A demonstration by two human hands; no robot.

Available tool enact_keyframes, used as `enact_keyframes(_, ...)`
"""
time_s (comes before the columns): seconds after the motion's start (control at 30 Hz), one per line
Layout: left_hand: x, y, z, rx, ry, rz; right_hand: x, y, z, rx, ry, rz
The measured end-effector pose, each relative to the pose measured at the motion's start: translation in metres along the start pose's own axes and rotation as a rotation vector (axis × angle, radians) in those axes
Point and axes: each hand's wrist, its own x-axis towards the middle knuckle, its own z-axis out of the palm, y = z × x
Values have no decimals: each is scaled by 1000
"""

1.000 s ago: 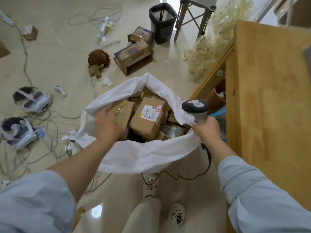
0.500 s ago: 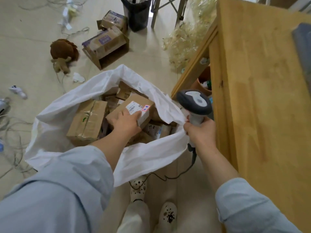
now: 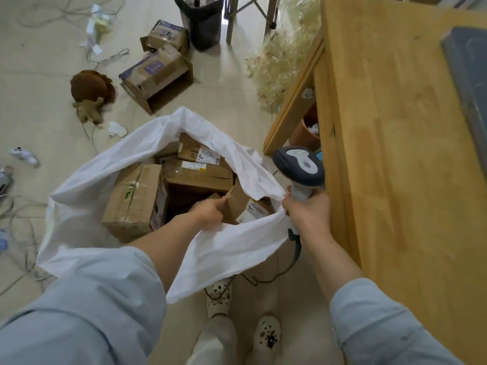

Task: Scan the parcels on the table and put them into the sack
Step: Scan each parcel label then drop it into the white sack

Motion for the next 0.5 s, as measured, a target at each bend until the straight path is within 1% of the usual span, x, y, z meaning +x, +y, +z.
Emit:
enact_keyframes(0.03,-1,3,-1,7,-13,-8,-1,3,1,-17,-14,5)
enact_keyframes(0.1,-8,10,-8,29,52,-15,-4,7,1,-43,-24,20)
enact_keyframes(0.17,-19,12,-17,-8,120,1,-9,8,0,-81,-25,26)
enact_keyframes(0.23,-31,13,-24,-6,139,43,-15,4,-2,-104,-47,43)
enact_keyframes(0.33,-51,19,-32,51,181,78,-24,-5,-8,-90,-103,87)
enact_keyframes(0.4,-65,29,-35,76,223,93,-32,-9,-13,-75,-109,104)
enact_keyframes(0.5,-88,48,-35,103,261,105,-50,-15,-27,-4,-134,133)
